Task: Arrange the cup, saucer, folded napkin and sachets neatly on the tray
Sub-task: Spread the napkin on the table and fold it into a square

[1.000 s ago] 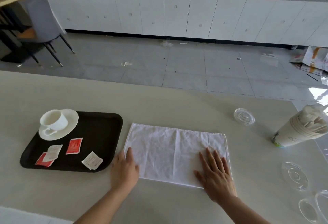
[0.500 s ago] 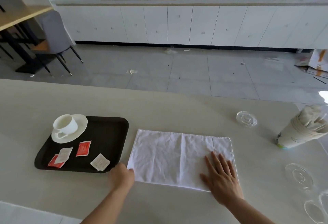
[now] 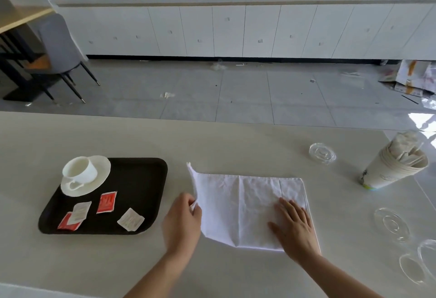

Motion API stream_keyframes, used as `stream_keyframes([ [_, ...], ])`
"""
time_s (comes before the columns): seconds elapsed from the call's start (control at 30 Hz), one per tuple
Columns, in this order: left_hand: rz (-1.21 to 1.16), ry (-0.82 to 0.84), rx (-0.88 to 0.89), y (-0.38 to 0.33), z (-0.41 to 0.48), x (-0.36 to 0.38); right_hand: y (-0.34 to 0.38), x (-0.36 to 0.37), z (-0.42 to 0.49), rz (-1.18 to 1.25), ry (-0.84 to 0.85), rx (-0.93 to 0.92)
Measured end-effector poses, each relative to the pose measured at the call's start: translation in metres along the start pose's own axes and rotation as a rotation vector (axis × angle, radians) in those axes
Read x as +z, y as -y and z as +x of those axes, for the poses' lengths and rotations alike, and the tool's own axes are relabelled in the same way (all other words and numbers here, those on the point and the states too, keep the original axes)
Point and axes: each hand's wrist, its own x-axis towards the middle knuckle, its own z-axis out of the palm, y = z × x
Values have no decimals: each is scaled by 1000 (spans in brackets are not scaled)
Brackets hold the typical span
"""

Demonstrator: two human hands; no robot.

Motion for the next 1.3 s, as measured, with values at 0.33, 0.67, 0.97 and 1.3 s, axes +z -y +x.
stream_keyframes([
  [0.33,38,-1,479,-60,-15,31,97,-79,95,1174,317,534],
  [0.67,-54,81,745,-91,-60,71,62,-85,116,925,96,386],
  [0.97,-62,253,832,-114,-83,104,0,-85,102,818,32,362],
  [1.3,89,375,870,-118,-102,137,-31,-70,91,681,30,360],
])
